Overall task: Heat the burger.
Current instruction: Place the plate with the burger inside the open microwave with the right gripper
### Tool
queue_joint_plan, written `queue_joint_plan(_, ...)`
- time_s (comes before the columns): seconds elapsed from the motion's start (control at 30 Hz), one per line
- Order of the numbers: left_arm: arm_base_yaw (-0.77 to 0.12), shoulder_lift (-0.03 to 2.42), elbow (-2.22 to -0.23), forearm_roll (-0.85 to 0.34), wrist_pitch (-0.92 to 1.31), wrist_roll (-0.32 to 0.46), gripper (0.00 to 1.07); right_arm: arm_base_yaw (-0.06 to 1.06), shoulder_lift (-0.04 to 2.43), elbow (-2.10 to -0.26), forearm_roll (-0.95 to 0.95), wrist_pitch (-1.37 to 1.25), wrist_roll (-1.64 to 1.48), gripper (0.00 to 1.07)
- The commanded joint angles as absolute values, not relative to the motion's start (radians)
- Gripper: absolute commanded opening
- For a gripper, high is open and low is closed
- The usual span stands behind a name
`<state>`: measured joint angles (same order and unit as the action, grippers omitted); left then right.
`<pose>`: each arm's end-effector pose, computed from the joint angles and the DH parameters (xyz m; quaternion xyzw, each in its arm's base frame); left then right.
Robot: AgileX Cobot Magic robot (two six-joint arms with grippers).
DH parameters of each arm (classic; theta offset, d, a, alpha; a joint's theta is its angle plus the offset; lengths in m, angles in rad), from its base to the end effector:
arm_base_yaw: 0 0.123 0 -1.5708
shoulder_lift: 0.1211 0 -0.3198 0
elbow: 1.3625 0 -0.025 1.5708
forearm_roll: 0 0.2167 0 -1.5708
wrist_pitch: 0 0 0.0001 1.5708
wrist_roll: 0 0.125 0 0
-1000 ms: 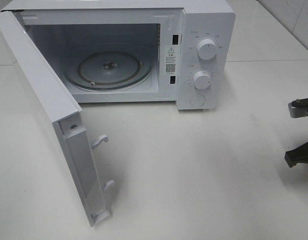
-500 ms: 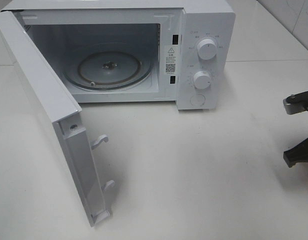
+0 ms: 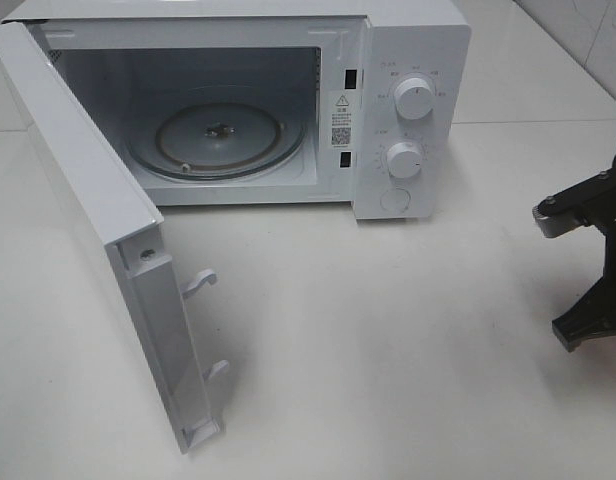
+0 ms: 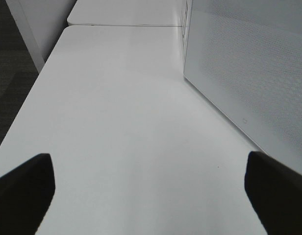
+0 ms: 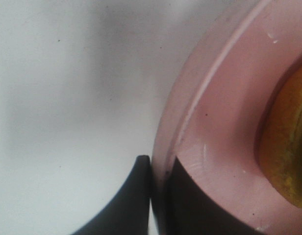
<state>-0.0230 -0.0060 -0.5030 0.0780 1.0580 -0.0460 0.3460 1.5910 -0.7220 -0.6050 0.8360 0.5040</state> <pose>-0.0405 0.0094 0.2466 -0.0114 0.8494 0.0208 0.5271 0.2268 0.0256 0.1915 -0.1289 0.9675 -0.2063 0.0687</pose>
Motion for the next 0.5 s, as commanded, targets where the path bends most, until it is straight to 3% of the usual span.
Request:
queue_joint_plan(0.03,-0.021,-0.024,-0.501,0.071,1.042,-0.05,0.98,0.402,1.567,-0.72,-0.657,0.901,0.518,0.0)
queue_joint_plan(0.5,-0.021,-0.024,-0.501,0.071,1.042,-0.05,0.98,0.571,1.474,-0.72,-0.658,0.977,0.518,0.0)
